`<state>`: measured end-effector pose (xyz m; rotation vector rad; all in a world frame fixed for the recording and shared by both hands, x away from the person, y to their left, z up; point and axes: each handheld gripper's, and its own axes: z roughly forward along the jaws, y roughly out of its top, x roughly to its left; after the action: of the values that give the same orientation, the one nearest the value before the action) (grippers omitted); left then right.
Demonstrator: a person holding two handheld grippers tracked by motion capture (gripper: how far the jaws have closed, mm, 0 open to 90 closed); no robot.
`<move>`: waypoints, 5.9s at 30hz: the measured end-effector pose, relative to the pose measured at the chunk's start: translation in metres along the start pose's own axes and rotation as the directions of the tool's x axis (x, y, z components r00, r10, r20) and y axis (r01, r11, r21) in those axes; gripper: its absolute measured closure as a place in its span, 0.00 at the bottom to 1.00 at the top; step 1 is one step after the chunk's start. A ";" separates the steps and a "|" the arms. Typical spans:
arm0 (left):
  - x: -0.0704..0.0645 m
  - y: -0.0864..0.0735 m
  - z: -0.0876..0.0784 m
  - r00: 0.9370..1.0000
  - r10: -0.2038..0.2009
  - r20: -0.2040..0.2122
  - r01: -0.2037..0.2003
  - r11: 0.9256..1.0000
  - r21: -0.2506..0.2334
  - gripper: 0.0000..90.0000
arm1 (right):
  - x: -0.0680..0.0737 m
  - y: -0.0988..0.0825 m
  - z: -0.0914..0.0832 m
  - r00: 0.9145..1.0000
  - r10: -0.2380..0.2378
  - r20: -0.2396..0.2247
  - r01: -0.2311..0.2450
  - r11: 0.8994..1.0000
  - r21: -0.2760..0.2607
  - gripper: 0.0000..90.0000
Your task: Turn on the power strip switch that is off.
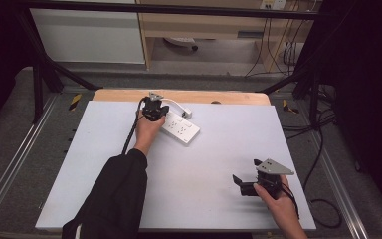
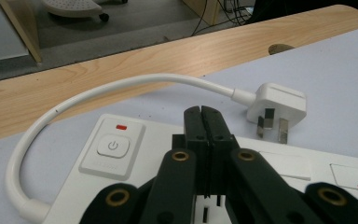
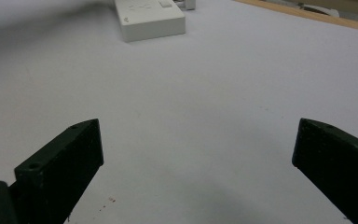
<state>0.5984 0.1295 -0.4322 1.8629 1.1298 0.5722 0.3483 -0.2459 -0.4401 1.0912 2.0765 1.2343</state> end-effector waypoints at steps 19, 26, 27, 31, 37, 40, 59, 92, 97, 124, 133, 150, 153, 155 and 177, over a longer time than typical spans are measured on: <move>0.002 -0.004 0.006 1.000 -0.008 -0.015 0.008 1.000 0.009 1.00 | 0.000 0.000 -0.001 1.000 0.004 -0.001 -0.004 1.000 0.000 0.03; 0.005 -0.006 0.008 1.000 -0.011 -0.018 0.011 1.000 0.008 1.00 | -0.001 -0.001 -0.001 1.000 0.005 -0.001 -0.005 1.000 -0.001 0.03; 0.005 -0.006 0.008 1.000 -0.010 -0.017 0.010 1.000 0.008 1.00 | -0.002 -0.001 -0.001 1.000 0.008 -0.001 -0.008 1.000 0.000 0.03; 0.005 -0.006 0.009 1.000 -0.012 -0.028 0.012 1.000 0.006 1.00 | -0.002 -0.001 -0.001 1.000 0.004 -0.001 -0.004 1.000 0.000 0.03; 0.008 -0.008 0.008 1.000 -0.013 -0.028 0.014 1.000 0.020 1.00 | -0.002 -0.001 -0.001 1.000 0.002 -0.002 -0.002 1.000 0.003 0.03; 0.009 -0.007 0.007 1.000 -0.005 -0.022 0.006 1.000 0.026 1.00 | -0.002 -0.001 -0.001 1.000 0.002 -0.002 -0.002 1.000 0.003 0.03; 0.004 -0.006 0.007 1.000 0.006 -0.010 -0.007 1.000 -0.023 1.00 | -0.002 -0.001 0.000 1.000 0.007 -0.001 -0.007 1.000 0.008 0.03; -0.001 0.001 -0.002 0.999 0.019 0.026 -0.018 0.998 -0.064 1.00 | -0.002 -0.001 0.002 1.000 -0.002 -0.003 0.002 1.000 0.018 0.02; -0.003 0.004 -0.008 0.999 0.016 0.033 -0.014 0.998 -0.069 1.00 | -0.002 -0.001 0.002 1.000 0.000 -0.001 0.000 1.000 0.018 0.02; -0.001 0.016 -0.027 0.998 -0.027 0.056 0.033 0.993 -0.111 0.66 | -0.002 -0.001 0.002 1.000 -0.001 0.001 0.001 1.000 0.020 0.02; -0.001 0.017 -0.029 0.997 -0.040 0.060 0.046 0.992 -0.116 0.52 | -0.003 -0.001 0.002 1.000 -0.002 0.001 0.002 1.000 0.020 0.02; 0.003 0.021 -0.038 0.994 -0.077 0.074 0.085 0.991 -0.106 0.10 | -0.002 -0.001 0.004 1.000 0.000 -0.001 0.000 1.000 0.025 0.02; 0.004 0.021 -0.039 0.994 -0.087 0.070 0.093 0.992 -0.085 0.07 | -0.002 -0.001 0.003 1.000 0.000 -0.002 0.000 1.000 0.024 0.02; 0.004 0.021 -0.039 0.994 -0.093 0.054 0.097 0.993 -0.073 0.07 | -0.002 -0.002 0.004 1.000 0.000 -0.002 0.000 1.000 0.025 0.02; -0.009 0.034 -0.090 0.995 -0.055 0.078 0.060 0.996 -0.071 0.10 | -0.002 -0.001 0.003 1.000 0.001 -0.002 -0.001 1.000 0.023 0.02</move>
<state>0.5448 0.1532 -0.3554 1.7686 1.0942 0.4991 0.3512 -0.2457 -0.4423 1.1018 2.0964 1.2150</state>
